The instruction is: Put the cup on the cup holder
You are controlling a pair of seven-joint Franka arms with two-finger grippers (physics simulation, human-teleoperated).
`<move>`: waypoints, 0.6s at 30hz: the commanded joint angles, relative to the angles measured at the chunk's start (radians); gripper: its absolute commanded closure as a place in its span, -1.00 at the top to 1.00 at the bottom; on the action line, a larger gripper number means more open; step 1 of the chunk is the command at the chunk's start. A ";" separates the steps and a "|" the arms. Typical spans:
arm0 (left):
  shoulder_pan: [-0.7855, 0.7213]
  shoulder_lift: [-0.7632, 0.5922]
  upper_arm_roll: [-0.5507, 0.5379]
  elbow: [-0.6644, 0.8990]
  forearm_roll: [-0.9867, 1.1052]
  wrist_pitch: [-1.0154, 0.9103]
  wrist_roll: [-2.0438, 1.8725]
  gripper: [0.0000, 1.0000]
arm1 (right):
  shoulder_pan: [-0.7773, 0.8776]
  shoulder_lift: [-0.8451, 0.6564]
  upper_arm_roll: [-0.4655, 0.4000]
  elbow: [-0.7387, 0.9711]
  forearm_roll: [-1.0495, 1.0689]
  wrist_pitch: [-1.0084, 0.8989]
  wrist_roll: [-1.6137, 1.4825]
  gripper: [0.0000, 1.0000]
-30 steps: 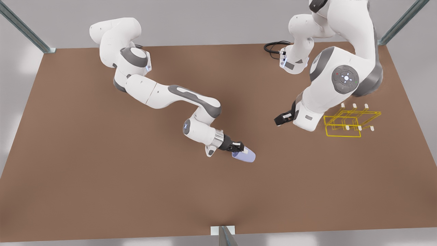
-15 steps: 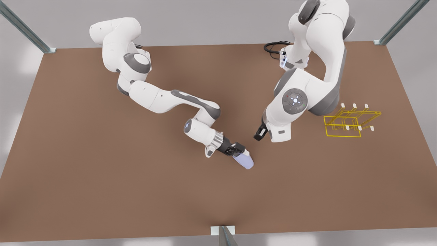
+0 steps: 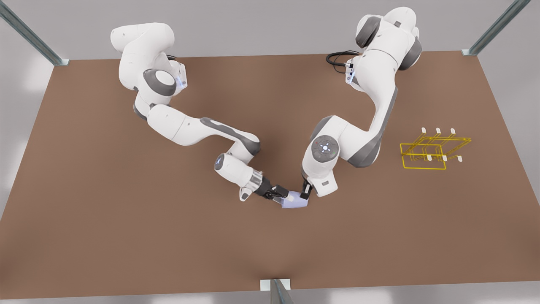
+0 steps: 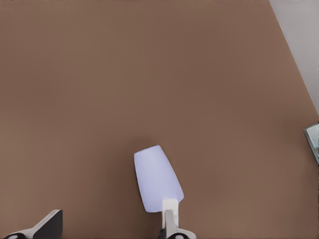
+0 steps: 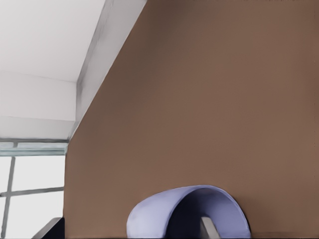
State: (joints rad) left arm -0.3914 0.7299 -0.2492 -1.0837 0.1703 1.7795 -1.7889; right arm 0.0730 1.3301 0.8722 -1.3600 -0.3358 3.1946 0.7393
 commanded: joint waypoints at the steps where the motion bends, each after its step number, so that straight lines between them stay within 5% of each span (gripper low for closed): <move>1: -0.003 0.005 0.002 0.001 0.014 0.041 -0.013 1.00 | -0.073 -0.034 0.027 -0.099 -0.046 0.002 0.054 1.00; 7: -0.070 0.052 0.031 0.008 0.015 0.051 0.010 1.00 | -0.493 -0.272 0.204 -0.510 -0.051 -0.176 0.058 1.00; 11: -0.084 0.126 0.065 0.053 0.020 0.115 -0.187 1.00 | -1.044 -0.532 0.431 -0.596 -0.089 -0.858 0.043 1.00; 13: -0.086 0.161 0.108 0.077 0.017 0.182 -0.297 1.00 | -1.304 -0.548 0.579 -0.552 -0.225 -1.253 -0.073 1.00; 17: -0.070 0.187 0.110 0.074 0.017 0.235 -0.368 1.00 | -1.389 -0.709 0.579 -0.472 -0.281 -1.489 -0.166 1.00; 18: -0.070 0.187 0.110 0.073 0.018 0.235 -0.360 1.00 | -1.385 -0.842 0.512 -0.473 -0.258 -1.507 -0.261 1.00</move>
State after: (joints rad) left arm -0.4641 0.9185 -0.1397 -1.0118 0.1881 1.9557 -1.9141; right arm -1.2754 0.5201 1.3721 -1.8365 -0.5489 2.1065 0.7054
